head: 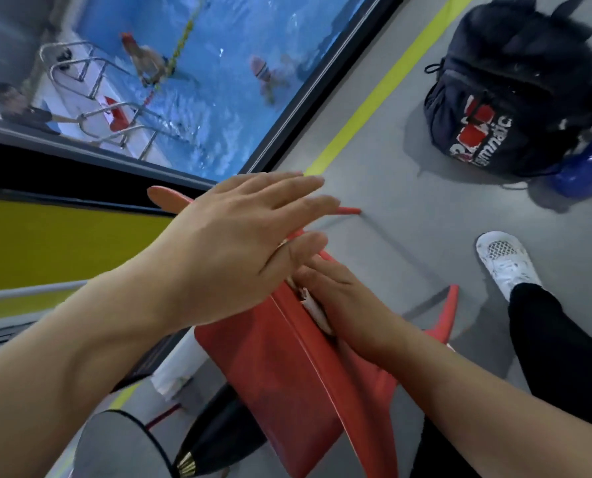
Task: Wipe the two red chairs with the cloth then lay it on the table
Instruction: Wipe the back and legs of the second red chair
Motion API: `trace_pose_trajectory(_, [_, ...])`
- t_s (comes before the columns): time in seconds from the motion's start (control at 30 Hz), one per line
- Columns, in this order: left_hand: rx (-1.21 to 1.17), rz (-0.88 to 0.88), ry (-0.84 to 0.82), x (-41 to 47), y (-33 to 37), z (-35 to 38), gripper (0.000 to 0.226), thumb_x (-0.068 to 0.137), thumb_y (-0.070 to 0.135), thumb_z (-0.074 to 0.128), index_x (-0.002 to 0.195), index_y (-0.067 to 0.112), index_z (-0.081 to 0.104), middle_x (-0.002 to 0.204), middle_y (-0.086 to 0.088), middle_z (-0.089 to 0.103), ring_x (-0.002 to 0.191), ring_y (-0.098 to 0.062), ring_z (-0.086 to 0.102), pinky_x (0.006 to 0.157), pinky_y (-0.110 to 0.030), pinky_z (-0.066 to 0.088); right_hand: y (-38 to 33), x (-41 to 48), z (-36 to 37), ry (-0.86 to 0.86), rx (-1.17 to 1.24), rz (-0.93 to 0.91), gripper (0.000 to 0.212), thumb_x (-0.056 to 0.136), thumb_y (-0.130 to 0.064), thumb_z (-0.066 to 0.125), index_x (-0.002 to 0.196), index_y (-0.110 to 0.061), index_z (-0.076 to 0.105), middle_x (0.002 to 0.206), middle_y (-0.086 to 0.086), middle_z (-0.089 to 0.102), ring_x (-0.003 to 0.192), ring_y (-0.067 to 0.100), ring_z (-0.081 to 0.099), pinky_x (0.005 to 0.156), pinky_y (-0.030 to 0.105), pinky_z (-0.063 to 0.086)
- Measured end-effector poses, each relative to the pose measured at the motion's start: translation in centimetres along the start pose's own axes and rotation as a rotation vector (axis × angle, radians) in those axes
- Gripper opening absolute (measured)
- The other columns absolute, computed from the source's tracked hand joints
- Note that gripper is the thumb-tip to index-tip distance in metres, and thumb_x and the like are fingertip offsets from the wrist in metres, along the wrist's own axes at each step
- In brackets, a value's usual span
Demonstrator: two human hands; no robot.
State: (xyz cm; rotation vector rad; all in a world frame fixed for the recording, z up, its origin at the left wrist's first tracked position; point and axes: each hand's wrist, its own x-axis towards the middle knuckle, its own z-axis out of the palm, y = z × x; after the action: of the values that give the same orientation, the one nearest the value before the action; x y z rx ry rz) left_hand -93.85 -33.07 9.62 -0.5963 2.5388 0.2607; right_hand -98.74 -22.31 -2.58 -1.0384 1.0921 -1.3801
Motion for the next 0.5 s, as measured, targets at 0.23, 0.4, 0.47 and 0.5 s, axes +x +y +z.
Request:
trace_pose_trajectory(0.23, [0.127,0.091,-0.063,-1.6,3.2,0.5,0.052,0.092,0.044,0.021,0.133,0.024,0.046,0.144,0.002,0.043,0.135,-0.015,0.035,0.111,-0.034,0.028,-2.1,-4.4,0.3,0.094,0.317,0.125,0.028,0.092,-0.020,0.038,0.087,-0.037,0.059,0.081,-0.028,0.065,0.082,-0.014,0.057,0.080,0.005,0.042])
trace_pose_trajectory(0.4, [0.148,0.125,-0.167,-0.5,5.3,0.6,0.056,0.091,0.049,0.013,0.134,0.029,0.042,0.145,0.003,0.041,0.136,-0.013,0.033,0.111,-0.029,0.022,-1.6,-7.2,0.8,0.165,0.273,0.170,0.025,0.091,-0.013,0.038,0.089,-0.029,0.057,0.067,-0.029,0.062,0.068,-0.011,0.056,0.069,0.005,0.042])
trace_pose_trajectory(0.47, [0.144,0.120,-0.178,0.3,5.9,0.8,0.060,0.088,0.052,0.006,0.136,0.032,0.037,0.147,0.005,0.038,0.137,-0.012,0.030,0.111,-0.028,0.020,-0.2,-7.1,0.9,0.154,0.173,0.211,0.025,0.090,-0.017,0.036,0.082,-0.032,0.054,0.065,-0.029,0.060,0.068,-0.011,0.054,0.071,0.006,0.040])
trace_pose_trajectory(0.5, [0.149,0.115,-0.177,0.7,6.1,1.1,0.062,0.087,0.052,0.003,0.136,0.033,0.036,0.147,0.005,0.037,0.137,-0.012,0.029,0.111,-0.027,0.020,0.3,-6.9,0.8,0.126,0.180,0.256,0.025,0.091,-0.018,0.035,0.078,-0.030,0.053,0.064,-0.025,0.060,0.065,-0.008,0.053,0.069,0.009,0.040])
